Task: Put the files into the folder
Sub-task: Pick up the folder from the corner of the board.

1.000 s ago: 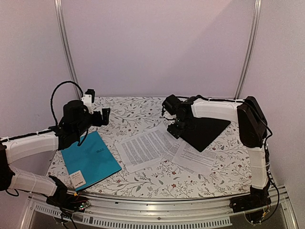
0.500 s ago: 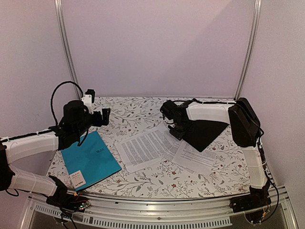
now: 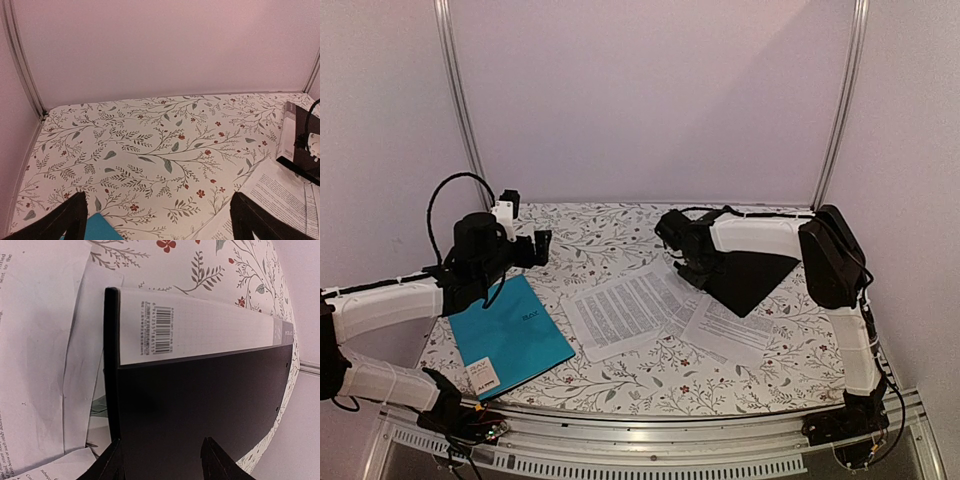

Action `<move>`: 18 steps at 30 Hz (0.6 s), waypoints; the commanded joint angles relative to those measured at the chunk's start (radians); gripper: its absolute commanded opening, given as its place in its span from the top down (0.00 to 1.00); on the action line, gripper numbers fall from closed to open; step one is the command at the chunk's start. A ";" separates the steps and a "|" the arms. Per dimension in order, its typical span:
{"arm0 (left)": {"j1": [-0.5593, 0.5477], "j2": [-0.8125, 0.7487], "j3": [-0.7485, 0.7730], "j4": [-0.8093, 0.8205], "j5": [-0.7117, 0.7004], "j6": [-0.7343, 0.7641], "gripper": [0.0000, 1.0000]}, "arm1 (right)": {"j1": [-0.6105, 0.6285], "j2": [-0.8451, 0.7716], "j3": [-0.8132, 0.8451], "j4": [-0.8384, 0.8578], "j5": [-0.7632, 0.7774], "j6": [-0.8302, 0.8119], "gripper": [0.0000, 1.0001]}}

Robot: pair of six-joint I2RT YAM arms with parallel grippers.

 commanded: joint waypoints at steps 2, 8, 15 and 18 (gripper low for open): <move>-0.012 -0.019 -0.016 -0.006 -0.003 -0.003 0.00 | 0.004 0.023 -0.002 -0.013 0.005 0.011 0.48; -0.012 -0.014 -0.021 0.000 -0.001 -0.006 0.00 | 0.022 0.016 -0.013 -0.009 0.004 0.010 0.48; -0.012 -0.020 -0.024 0.001 -0.002 -0.005 0.01 | 0.026 0.023 -0.023 -0.010 0.008 0.012 0.48; -0.012 -0.020 -0.024 0.001 0.001 -0.006 0.00 | 0.025 0.030 -0.021 -0.008 0.026 0.012 0.48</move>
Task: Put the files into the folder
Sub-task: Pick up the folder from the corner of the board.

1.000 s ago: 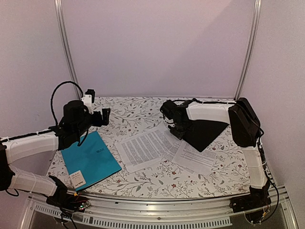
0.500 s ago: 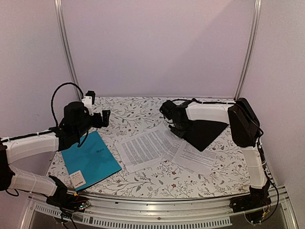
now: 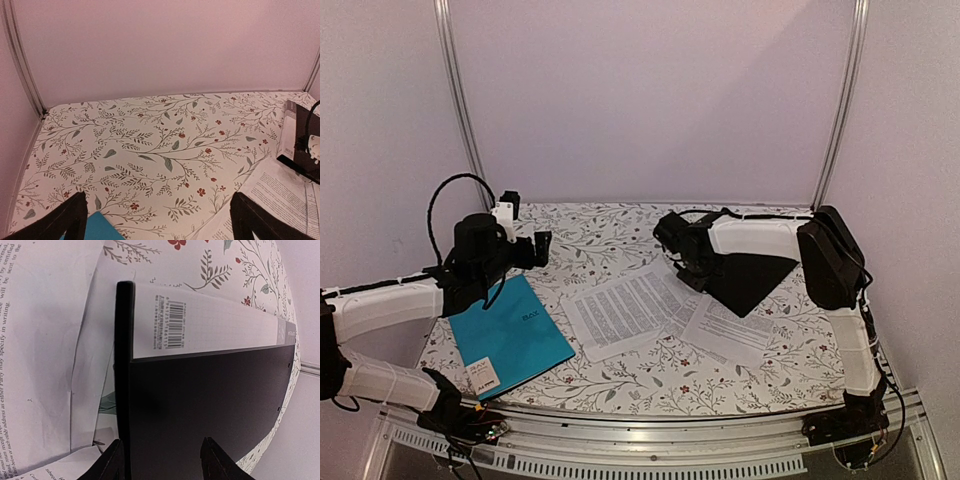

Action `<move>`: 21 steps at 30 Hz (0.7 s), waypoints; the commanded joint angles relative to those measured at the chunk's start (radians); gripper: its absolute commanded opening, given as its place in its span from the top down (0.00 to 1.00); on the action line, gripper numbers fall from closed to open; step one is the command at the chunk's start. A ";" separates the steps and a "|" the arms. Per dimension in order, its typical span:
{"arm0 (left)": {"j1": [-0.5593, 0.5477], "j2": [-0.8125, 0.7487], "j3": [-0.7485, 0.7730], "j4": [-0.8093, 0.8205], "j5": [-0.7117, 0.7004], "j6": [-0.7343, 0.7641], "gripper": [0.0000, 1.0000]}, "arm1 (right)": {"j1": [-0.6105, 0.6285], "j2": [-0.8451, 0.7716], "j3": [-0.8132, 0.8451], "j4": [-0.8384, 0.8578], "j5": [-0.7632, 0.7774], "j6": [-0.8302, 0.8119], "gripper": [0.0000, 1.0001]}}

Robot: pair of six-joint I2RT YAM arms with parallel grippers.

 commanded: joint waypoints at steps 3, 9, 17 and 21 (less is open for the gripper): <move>-0.012 -0.018 -0.018 0.001 0.004 -0.006 0.00 | 0.007 0.035 -0.013 -0.006 0.047 0.005 0.48; -0.012 -0.019 -0.020 0.001 0.003 -0.006 0.00 | 0.007 0.050 -0.009 -0.006 0.089 -0.010 0.49; -0.012 -0.024 -0.026 0.003 0.002 -0.006 0.00 | 0.009 0.069 -0.009 -0.014 0.152 -0.027 0.50; -0.012 -0.023 -0.025 0.004 0.001 -0.006 0.01 | 0.019 0.077 -0.012 -0.019 0.183 -0.025 0.51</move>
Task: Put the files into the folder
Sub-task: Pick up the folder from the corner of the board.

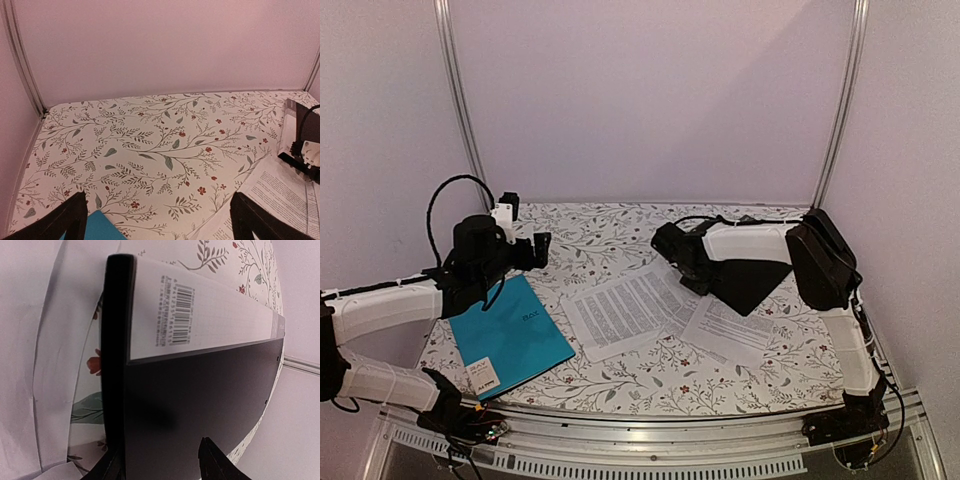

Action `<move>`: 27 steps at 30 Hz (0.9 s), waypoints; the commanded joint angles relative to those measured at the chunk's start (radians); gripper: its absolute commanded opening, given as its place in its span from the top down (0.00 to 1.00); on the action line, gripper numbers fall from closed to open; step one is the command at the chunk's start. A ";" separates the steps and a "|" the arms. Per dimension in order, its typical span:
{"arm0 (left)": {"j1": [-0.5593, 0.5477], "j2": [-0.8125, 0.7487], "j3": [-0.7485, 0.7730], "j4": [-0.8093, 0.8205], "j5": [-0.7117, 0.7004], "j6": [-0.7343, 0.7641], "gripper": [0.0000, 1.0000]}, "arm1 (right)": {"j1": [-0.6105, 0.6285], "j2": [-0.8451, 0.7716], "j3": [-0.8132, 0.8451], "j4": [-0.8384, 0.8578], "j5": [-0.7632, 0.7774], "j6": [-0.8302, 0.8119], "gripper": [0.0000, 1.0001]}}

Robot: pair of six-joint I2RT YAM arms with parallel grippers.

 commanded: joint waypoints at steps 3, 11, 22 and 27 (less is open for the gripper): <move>-0.012 -0.013 -0.014 0.005 0.003 -0.008 0.00 | 0.016 0.029 -0.010 -0.016 0.088 0.000 0.53; -0.012 -0.018 -0.017 0.005 -0.003 -0.006 0.00 | 0.021 0.043 -0.042 0.005 0.189 -0.012 0.60; -0.012 -0.007 -0.014 0.016 -0.007 0.000 0.00 | 0.027 0.084 -0.114 0.089 0.311 -0.027 0.71; -0.012 -0.002 -0.011 0.016 -0.007 0.005 0.01 | 0.026 0.094 -0.123 0.117 0.342 -0.047 0.75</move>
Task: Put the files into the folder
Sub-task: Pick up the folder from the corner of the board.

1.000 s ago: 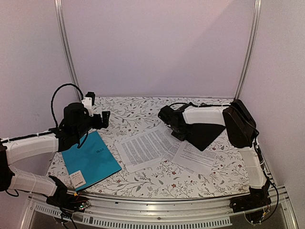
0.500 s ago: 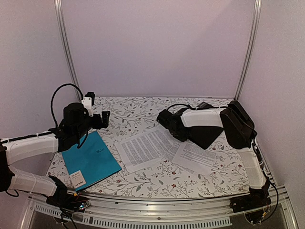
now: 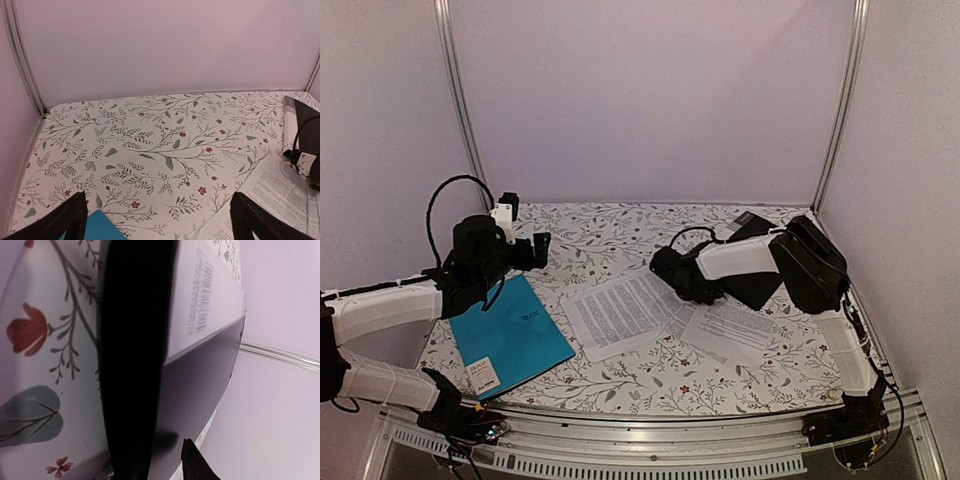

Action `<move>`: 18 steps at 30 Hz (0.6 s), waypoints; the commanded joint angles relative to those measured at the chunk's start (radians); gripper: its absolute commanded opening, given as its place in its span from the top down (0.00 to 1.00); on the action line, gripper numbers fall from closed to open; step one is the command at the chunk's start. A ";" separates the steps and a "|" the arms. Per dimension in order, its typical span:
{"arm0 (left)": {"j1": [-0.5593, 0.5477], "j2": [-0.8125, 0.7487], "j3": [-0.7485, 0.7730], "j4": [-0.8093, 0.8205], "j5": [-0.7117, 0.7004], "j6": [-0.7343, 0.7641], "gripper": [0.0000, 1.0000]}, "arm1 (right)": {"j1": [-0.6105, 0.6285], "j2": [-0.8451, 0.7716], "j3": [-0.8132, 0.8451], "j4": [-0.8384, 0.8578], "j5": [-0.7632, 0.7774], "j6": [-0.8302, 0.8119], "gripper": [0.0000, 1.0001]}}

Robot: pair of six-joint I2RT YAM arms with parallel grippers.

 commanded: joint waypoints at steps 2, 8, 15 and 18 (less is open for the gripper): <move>-0.012 0.002 -0.006 0.012 -0.001 0.006 0.00 | 0.003 0.032 -0.027 0.040 0.041 -0.025 0.80; -0.012 0.028 0.041 -0.056 0.042 0.021 0.00 | 0.004 -0.059 -0.095 0.119 0.063 -0.121 1.00; -0.013 0.057 0.087 -0.099 0.145 0.043 0.00 | 0.032 -0.210 -0.225 0.229 0.046 -0.359 1.00; -0.015 0.082 0.106 -0.107 0.245 0.068 0.00 | 0.055 -0.289 -0.247 0.211 -0.031 -0.408 1.00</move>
